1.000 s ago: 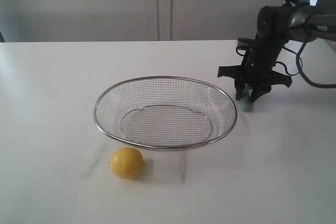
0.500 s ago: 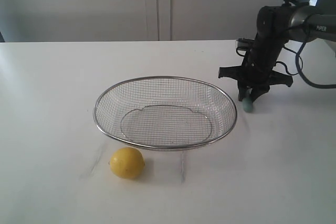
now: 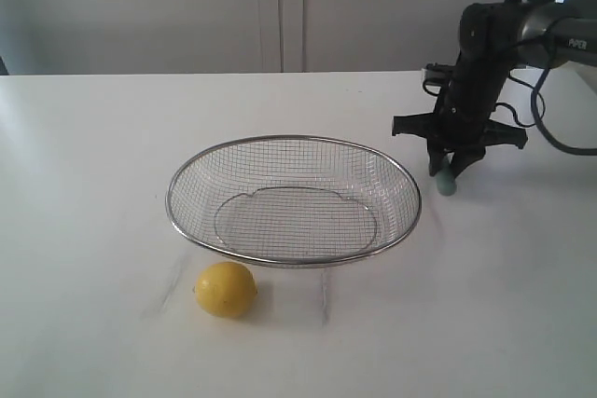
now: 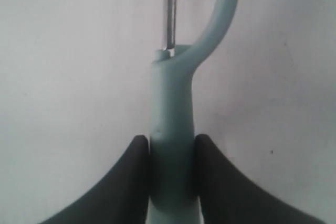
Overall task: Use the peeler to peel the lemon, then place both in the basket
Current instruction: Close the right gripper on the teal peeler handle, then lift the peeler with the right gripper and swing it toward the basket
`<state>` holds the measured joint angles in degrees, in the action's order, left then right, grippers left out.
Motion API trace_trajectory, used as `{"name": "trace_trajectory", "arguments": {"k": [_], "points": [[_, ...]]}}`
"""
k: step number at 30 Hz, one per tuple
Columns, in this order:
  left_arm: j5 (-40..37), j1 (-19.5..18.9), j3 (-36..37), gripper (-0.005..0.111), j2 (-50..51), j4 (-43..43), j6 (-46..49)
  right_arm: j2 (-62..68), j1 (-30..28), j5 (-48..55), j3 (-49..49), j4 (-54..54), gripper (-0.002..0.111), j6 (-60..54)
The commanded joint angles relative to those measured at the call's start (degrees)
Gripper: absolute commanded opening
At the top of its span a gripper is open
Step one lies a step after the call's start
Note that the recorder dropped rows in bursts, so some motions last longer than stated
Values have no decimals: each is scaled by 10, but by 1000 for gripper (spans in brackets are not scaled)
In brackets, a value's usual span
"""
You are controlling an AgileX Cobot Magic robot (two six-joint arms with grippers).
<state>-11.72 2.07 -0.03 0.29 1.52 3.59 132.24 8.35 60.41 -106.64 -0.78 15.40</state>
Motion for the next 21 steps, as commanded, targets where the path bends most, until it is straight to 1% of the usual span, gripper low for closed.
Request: {"name": "trace_trajectory", "arguments": {"k": [1, 21], "points": [[0, -1, 0, 0, -3, -1, 0, -31, -4, 2, -1, 8, 0, 3], [0, -1, 0, 0, -3, -1, 0, -95, -4, 64, -1, 17, 0, -1]]}}
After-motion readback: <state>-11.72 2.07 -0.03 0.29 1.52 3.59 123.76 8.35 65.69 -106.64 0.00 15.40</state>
